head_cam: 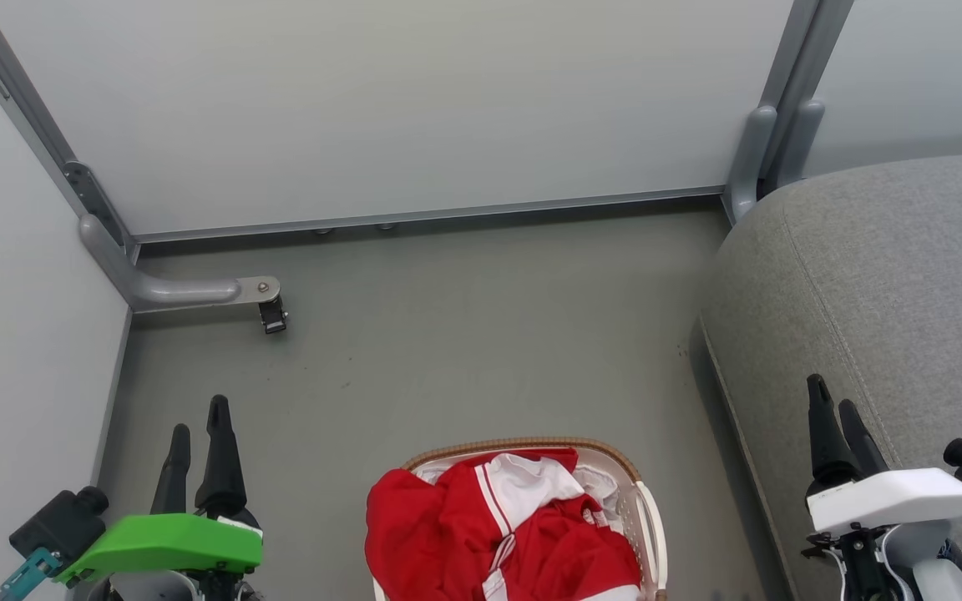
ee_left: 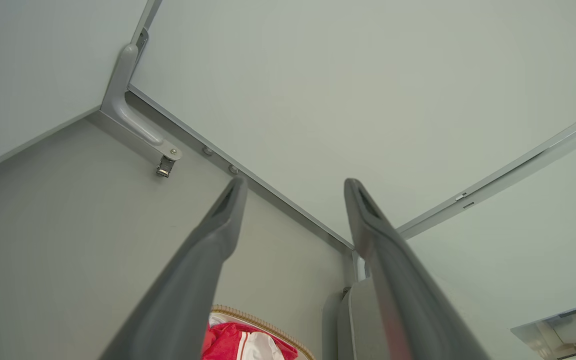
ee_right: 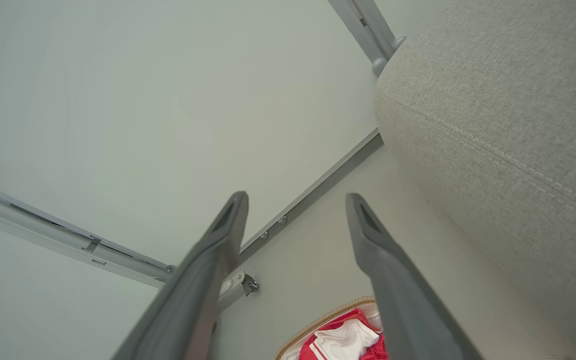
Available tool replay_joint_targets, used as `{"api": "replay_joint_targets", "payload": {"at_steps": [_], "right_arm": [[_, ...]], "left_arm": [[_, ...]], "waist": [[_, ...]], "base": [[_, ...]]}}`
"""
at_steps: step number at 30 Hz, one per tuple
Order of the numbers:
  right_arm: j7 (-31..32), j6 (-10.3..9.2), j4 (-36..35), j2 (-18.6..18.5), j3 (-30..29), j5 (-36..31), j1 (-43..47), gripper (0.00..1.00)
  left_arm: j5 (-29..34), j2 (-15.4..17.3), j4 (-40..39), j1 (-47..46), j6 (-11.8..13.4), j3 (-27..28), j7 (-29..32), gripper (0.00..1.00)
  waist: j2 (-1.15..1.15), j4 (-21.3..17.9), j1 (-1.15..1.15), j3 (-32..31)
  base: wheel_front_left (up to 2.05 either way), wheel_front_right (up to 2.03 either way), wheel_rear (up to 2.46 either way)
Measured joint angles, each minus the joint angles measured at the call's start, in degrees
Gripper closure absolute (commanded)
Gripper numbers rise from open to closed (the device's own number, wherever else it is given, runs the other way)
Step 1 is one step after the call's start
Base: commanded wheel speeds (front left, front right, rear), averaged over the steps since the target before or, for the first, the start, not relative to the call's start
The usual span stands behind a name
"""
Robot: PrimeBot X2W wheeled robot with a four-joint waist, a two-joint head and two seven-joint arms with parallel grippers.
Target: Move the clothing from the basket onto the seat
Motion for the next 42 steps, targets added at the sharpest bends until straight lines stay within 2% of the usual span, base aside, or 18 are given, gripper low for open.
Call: {"api": "replay_joint_targets", "payload": {"at_steps": [16, 42], "right_arm": [[-2.68, 0.00, -1.21, -0.12, 3.27, -13.36, 0.25, 0.00], [-6.22, 0.00, -1.34, -0.32, 5.06, -27.96, 1.01, 0.00]], "left_arm": [[12.90, 0.04, -0.43, 0.84, 0.68, -2.45, -2.57, 0.00], [25.18, 0.13, 1.48, 1.94, 1.70, -4.38, -6.21, 0.00]], "waist": [[0.00, 0.26, 0.00, 0.05], [0.00, 0.70, 0.00, 0.13]], "base": [[0.00, 0.00, 0.00], [0.00, 0.00, 0.00]]}}
